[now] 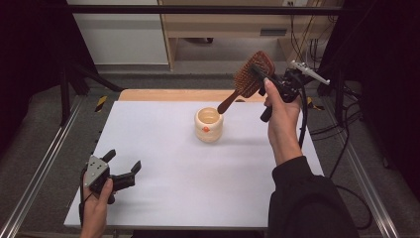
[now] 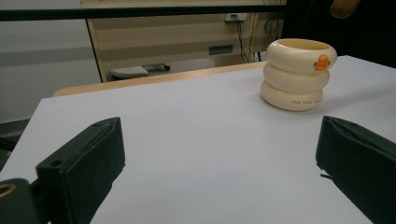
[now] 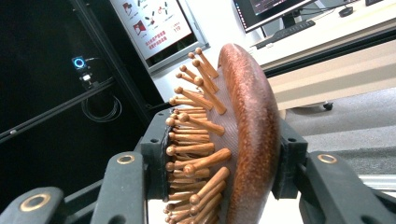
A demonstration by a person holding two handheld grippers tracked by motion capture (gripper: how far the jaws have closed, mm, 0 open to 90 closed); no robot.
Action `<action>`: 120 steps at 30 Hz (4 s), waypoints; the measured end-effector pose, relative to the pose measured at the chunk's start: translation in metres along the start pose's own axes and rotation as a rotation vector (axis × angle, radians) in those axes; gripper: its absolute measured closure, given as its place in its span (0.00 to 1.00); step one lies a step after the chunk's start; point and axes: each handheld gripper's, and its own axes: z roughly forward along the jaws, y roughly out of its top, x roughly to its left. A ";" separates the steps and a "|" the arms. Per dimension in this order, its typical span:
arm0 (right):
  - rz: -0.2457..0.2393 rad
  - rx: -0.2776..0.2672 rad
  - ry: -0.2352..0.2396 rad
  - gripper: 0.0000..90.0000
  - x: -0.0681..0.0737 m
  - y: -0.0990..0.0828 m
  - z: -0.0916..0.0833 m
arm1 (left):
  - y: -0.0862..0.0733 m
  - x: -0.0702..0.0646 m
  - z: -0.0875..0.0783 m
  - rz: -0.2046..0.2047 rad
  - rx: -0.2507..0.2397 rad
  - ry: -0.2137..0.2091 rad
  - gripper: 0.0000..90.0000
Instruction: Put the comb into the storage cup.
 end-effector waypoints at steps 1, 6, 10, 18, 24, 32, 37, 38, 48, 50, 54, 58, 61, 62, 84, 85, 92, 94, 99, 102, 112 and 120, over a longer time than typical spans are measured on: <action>-0.002 0.001 -0.001 0.57 0.000 0.000 0.001 | 0.000 0.000 0.000 0.000 0.000 0.000 0.02; 0.001 0.000 -0.002 0.57 0.001 0.000 0.006 | 0.000 0.000 0.000 0.001 -0.001 -0.001 0.02; -0.002 0.001 0.003 0.57 0.004 0.001 0.010 | 0.000 0.000 0.000 0.000 -0.002 -0.002 0.02; -0.012 0.008 0.003 0.57 0.005 -0.001 0.015 | 0.000 0.001 0.000 -0.010 -0.002 0.000 0.02; -0.010 0.009 0.003 0.57 0.004 -0.003 0.018 | 0.000 0.002 0.000 -0.010 0.000 0.000 0.02; -0.008 0.009 0.002 0.57 0.005 -0.005 0.021 | -0.001 0.005 0.000 -0.034 -0.006 0.003 0.02; -0.010 0.016 0.002 0.57 0.006 -0.007 0.024 | -0.001 0.006 0.000 -0.038 -0.007 0.001 0.02; -0.009 0.016 0.003 0.57 0.006 -0.007 0.025 | -0.001 0.006 0.000 -0.040 -0.008 0.001 0.02; -0.028 0.031 0.008 0.57 0.011 -0.012 0.031 | -0.001 0.006 0.000 -0.044 -0.010 -0.004 0.02; -0.033 0.036 0.009 0.57 0.011 -0.013 0.032 | -0.001 0.006 0.000 -0.044 -0.010 -0.005 0.02; -0.041 0.037 0.011 0.57 0.013 -0.013 0.034 | -0.001 0.006 0.000 -0.045 -0.010 -0.005 0.02; -0.048 0.047 0.011 0.57 0.014 -0.012 0.035 | -0.001 0.006 0.000 -0.048 -0.009 -0.004 0.02; -0.056 0.048 0.013 0.57 0.015 -0.013 0.036 | -0.001 0.007 0.000 -0.051 -0.010 -0.004 0.02; -0.059 0.049 0.013 0.57 0.015 -0.013 0.036 | -0.001 0.007 0.000 -0.050 -0.010 -0.003 0.02; -0.084 0.092 0.011 0.56 0.019 -0.029 0.051 | -0.001 0.008 -0.001 -0.052 -0.013 -0.002 0.02; -0.088 0.094 0.010 0.56 0.019 -0.030 0.051 | -0.001 0.008 -0.001 -0.052 -0.011 -0.001 0.02; -0.116 0.118 0.007 0.56 0.021 -0.038 0.057 | -0.001 0.008 0.000 -0.052 -0.010 -0.007 0.02; -0.111 0.120 0.008 0.56 0.021 -0.040 0.058 | -0.001 0.007 0.000 -0.055 -0.009 -0.013 0.02; -0.113 0.132 0.000 0.56 0.020 -0.046 0.062 | -0.001 0.007 0.000 -0.057 -0.011 -0.013 0.02; -0.106 0.135 0.002 0.56 0.018 -0.050 0.062 | -0.001 0.007 0.000 -0.057 -0.011 -0.013 0.02; -0.109 0.153 -0.007 0.56 0.013 -0.059 0.065 | -0.001 0.008 0.000 -0.057 -0.011 -0.014 0.02; -0.102 0.160 -0.012 0.56 0.011 -0.065 0.066 | -0.001 0.008 0.000 -0.059 -0.012 -0.013 0.02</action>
